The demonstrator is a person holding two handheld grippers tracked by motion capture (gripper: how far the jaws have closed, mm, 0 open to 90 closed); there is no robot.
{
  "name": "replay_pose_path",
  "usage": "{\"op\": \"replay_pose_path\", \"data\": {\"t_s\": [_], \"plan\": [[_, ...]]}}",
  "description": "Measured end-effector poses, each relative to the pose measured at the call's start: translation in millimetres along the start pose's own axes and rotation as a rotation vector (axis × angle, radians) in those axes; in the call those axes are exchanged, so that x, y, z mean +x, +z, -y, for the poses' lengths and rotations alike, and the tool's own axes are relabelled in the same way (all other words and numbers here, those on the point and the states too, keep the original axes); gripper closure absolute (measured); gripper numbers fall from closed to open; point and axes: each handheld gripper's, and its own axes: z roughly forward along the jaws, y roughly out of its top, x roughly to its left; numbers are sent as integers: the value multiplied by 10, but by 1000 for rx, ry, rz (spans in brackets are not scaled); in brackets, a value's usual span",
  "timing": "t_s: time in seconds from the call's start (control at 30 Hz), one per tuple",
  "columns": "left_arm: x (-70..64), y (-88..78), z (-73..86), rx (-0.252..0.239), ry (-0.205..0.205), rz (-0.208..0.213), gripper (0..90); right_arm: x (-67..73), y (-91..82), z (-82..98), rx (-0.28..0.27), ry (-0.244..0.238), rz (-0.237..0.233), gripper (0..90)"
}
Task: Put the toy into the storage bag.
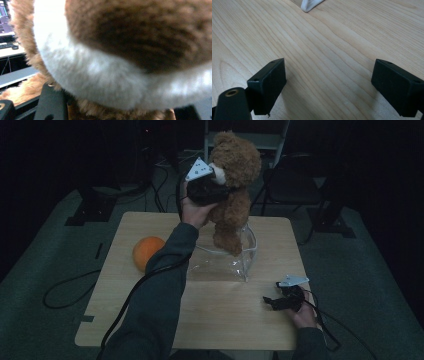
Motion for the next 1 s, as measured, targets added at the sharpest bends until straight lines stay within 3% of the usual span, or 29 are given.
{"op": "replay_pose_path", "data": {"t_s": [1.0], "plan": [[-130,179,179,27,-25,45,343,1,0,0,1,2,-1,117]]}}
